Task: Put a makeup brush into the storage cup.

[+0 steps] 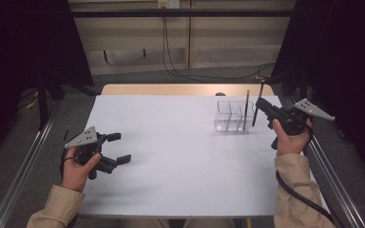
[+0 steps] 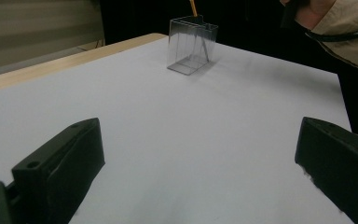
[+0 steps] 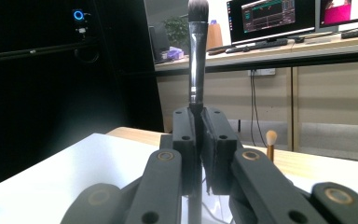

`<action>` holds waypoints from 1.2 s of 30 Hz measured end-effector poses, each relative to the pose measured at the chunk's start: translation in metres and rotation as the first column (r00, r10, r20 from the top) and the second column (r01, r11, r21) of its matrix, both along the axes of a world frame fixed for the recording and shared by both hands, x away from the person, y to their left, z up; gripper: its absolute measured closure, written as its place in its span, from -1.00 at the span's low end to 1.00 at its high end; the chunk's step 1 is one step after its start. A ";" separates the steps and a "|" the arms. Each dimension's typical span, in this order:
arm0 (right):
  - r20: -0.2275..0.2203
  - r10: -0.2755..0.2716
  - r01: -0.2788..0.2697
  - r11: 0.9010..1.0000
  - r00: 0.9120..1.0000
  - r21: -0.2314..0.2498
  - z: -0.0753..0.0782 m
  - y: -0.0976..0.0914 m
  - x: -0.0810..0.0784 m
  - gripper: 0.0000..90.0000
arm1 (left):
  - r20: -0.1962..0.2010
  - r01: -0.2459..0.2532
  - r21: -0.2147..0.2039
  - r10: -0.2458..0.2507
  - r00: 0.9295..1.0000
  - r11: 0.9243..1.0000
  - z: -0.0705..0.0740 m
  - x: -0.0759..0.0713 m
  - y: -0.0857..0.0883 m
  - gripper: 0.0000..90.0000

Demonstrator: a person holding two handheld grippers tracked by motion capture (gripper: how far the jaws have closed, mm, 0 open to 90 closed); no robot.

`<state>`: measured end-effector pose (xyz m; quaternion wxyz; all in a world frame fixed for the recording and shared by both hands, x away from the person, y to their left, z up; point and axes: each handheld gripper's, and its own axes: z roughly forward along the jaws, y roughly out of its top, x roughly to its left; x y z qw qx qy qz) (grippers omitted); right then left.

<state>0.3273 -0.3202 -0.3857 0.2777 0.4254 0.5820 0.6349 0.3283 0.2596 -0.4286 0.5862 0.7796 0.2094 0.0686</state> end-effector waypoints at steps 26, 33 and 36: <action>0.027 -0.025 0.025 1.000 0.999 0.009 0.004 -0.005 0.018 0.88 | -0.002 0.003 -0.009 -0.003 1.000 1.000 -0.001 0.000 0.000 -0.98; 0.035 -0.047 0.048 0.999 0.998 -0.013 0.009 -0.004 0.025 0.88 | -0.005 0.004 -0.010 -0.004 1.000 1.000 -0.001 0.000 0.000 -0.98; 0.034 -0.050 0.051 0.998 0.998 -0.024 0.010 -0.004 0.028 0.88 | -0.005 0.003 -0.011 -0.003 1.000 1.000 -0.001 0.000 0.000 -0.98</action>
